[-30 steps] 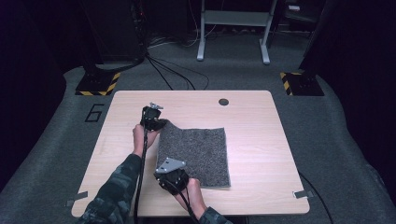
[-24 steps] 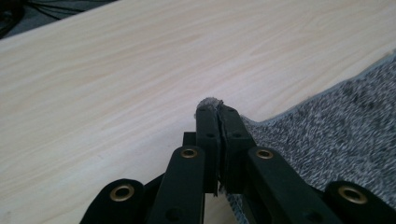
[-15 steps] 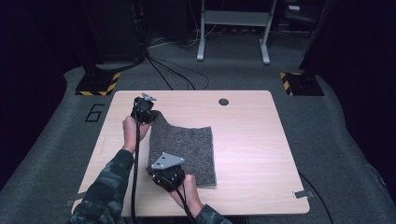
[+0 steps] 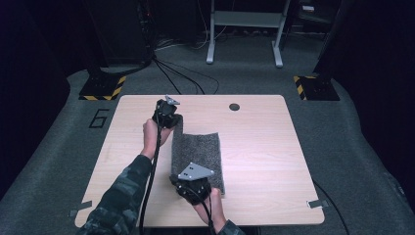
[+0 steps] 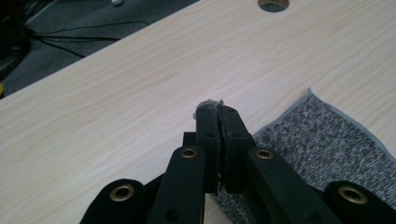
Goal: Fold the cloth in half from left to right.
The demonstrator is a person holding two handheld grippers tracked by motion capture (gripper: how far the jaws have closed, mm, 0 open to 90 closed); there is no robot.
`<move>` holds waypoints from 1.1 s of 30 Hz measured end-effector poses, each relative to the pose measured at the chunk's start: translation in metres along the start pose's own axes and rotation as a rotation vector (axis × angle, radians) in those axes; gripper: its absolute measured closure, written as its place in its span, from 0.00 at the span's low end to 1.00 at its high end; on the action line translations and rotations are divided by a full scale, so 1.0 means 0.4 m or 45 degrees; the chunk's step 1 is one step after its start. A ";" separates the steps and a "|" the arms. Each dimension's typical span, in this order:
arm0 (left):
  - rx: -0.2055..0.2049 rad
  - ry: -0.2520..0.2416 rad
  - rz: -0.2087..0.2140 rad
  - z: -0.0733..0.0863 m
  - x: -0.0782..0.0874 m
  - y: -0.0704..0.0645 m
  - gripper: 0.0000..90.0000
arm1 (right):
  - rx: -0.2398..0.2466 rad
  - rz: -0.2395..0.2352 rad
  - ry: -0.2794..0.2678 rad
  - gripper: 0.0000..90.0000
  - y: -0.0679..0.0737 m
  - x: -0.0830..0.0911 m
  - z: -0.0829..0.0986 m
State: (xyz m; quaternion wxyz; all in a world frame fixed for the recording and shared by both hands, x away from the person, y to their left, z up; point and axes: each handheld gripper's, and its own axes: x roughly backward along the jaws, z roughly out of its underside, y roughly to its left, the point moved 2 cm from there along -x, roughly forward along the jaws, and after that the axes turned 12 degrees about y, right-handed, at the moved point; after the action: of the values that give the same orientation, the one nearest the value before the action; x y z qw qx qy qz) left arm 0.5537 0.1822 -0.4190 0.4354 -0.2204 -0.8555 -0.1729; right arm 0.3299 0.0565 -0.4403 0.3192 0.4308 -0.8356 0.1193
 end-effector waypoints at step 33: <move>-0.079 0.075 0.078 -0.058 -0.167 -0.153 0.97 | -0.167 0.121 0.166 0.97 -0.124 0.024 0.163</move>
State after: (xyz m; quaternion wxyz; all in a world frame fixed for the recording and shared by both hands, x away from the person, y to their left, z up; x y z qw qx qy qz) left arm 0.5718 0.1042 -0.4672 0.4585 -0.2548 -0.8294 -0.1922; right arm 0.3372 -0.0102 -0.4881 0.3943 0.3601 -0.8387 0.1070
